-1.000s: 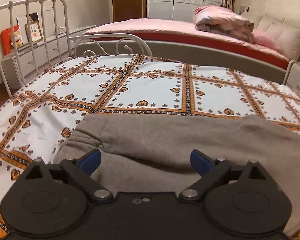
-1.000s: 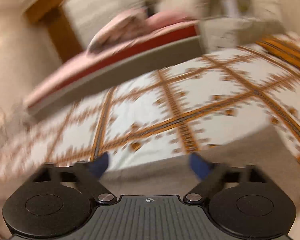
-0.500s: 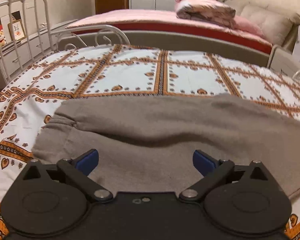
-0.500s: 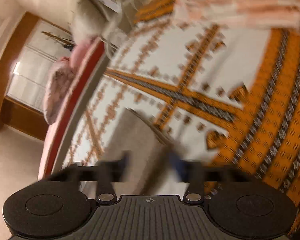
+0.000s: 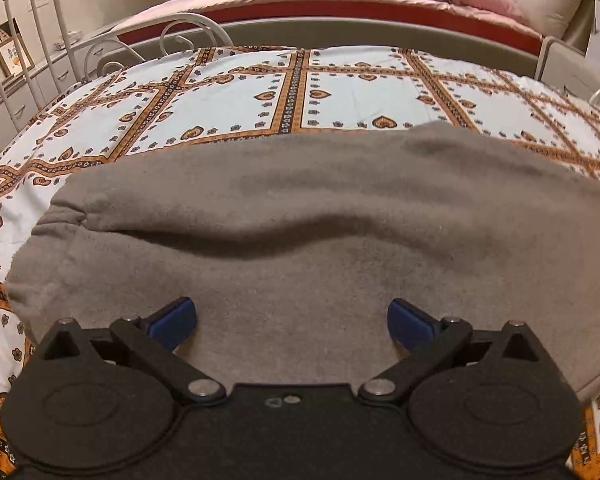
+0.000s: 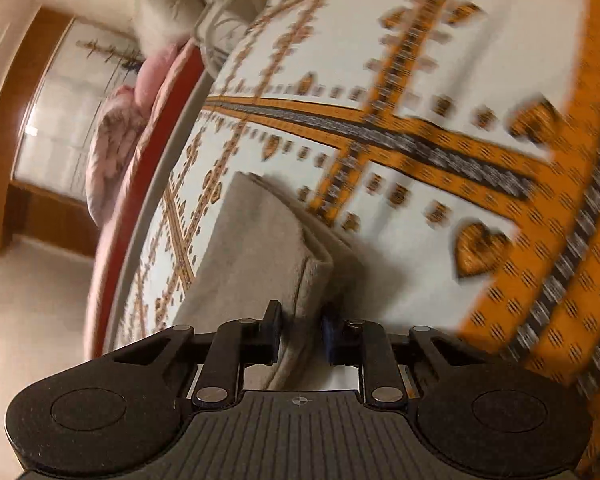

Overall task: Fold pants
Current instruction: 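Grasp the grey pant leg edge with the right tool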

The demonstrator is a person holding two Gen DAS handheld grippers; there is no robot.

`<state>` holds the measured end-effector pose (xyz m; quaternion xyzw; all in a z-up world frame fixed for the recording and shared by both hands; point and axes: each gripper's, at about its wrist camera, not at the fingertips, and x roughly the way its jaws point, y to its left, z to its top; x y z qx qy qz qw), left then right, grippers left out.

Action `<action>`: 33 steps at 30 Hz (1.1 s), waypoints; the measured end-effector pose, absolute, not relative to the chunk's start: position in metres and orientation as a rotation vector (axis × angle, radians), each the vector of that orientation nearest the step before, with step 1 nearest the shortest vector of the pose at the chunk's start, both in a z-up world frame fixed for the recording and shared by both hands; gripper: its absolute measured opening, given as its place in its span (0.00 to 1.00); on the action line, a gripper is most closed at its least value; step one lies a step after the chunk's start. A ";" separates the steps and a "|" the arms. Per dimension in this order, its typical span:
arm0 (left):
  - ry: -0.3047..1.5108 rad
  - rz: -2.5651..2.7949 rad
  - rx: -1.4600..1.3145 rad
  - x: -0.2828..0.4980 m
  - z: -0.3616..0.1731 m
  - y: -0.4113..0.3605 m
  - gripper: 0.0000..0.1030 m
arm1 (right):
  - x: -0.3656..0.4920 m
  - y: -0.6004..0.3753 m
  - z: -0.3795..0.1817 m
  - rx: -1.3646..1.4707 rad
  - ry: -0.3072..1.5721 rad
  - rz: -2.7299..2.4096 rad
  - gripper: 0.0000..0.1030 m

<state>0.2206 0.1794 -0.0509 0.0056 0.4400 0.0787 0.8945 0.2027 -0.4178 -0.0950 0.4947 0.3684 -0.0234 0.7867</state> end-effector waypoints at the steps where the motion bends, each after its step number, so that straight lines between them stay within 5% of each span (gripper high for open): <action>1: 0.909 0.165 0.009 0.220 -0.051 0.179 0.94 | 0.207 -0.414 -0.092 1.026 0.795 -0.048 0.21; 14: 0.901 0.132 0.044 0.194 -0.047 0.176 0.94 | 0.207 -0.404 -0.086 0.976 0.817 -0.128 0.17; 28: 0.916 0.144 -0.065 0.196 -0.045 0.182 0.94 | 0.208 -0.385 -0.080 0.947 0.880 -0.121 0.30; 30: 0.929 0.142 0.005 0.199 -0.051 0.175 0.94 | 0.207 -0.386 -0.076 0.980 0.848 -0.120 0.28; 32: 0.929 0.152 0.005 0.200 -0.051 0.174 0.94 | 0.207 -0.380 -0.064 0.933 0.812 -0.081 0.10; 33: 0.926 0.154 -0.005 0.200 -0.050 0.175 0.94 | 0.207 -0.376 -0.060 0.917 0.798 -0.068 0.10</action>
